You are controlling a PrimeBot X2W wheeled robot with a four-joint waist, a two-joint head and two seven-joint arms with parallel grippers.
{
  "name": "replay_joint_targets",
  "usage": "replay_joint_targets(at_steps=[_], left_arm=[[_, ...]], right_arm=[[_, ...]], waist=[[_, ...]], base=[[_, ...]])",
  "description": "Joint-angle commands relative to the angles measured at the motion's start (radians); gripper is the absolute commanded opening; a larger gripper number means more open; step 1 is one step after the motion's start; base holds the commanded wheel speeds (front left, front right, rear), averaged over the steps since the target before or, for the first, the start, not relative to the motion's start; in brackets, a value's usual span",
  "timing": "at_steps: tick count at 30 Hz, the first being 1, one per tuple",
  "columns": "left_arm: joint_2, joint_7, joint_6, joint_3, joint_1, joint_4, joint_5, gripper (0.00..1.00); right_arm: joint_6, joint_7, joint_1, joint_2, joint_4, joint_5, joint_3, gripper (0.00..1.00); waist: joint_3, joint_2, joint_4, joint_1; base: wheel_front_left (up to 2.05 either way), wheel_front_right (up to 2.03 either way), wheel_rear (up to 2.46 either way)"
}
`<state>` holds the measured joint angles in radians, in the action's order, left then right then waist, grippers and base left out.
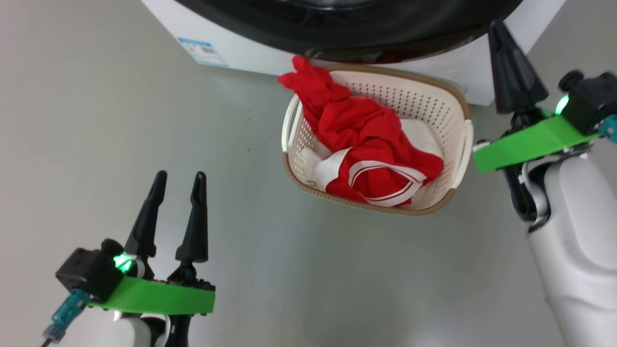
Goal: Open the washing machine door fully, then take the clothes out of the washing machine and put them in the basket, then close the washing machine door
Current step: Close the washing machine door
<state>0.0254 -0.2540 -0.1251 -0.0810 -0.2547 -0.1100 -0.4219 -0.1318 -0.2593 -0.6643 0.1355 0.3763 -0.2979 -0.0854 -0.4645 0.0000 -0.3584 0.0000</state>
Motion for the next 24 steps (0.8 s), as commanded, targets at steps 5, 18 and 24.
replay_joint_targets(at_steps=[5, 18, 24], left_arm=[[0.025, -0.008, -0.006, 0.054, 0.043, 0.007, 0.047, 1.00], [0.072, -0.008, -0.006, 0.089, 0.125, -0.011, 0.067, 1.00], [0.091, -0.008, -0.006, 0.090, 0.164, -0.012, 0.066, 1.00]], right_arm=[[0.001, -0.002, 0.096, -0.040, -0.042, -0.023, -0.037, 1.00], [0.001, -0.002, 0.321, -0.066, -0.088, -0.046, -0.007, 1.00], [0.001, -0.002, 0.419, -0.068, -0.098, -0.048, 0.027, 1.00]], waist=[[0.094, 0.0000, 0.068, 0.0000], [0.233, 0.0000, 0.171, 0.0000], [0.277, 0.0000, 0.210, 0.0000]], base=[[0.00, 0.00, 0.00], [0.00, 0.00, 0.00], [0.00, 0.00, 0.00]])
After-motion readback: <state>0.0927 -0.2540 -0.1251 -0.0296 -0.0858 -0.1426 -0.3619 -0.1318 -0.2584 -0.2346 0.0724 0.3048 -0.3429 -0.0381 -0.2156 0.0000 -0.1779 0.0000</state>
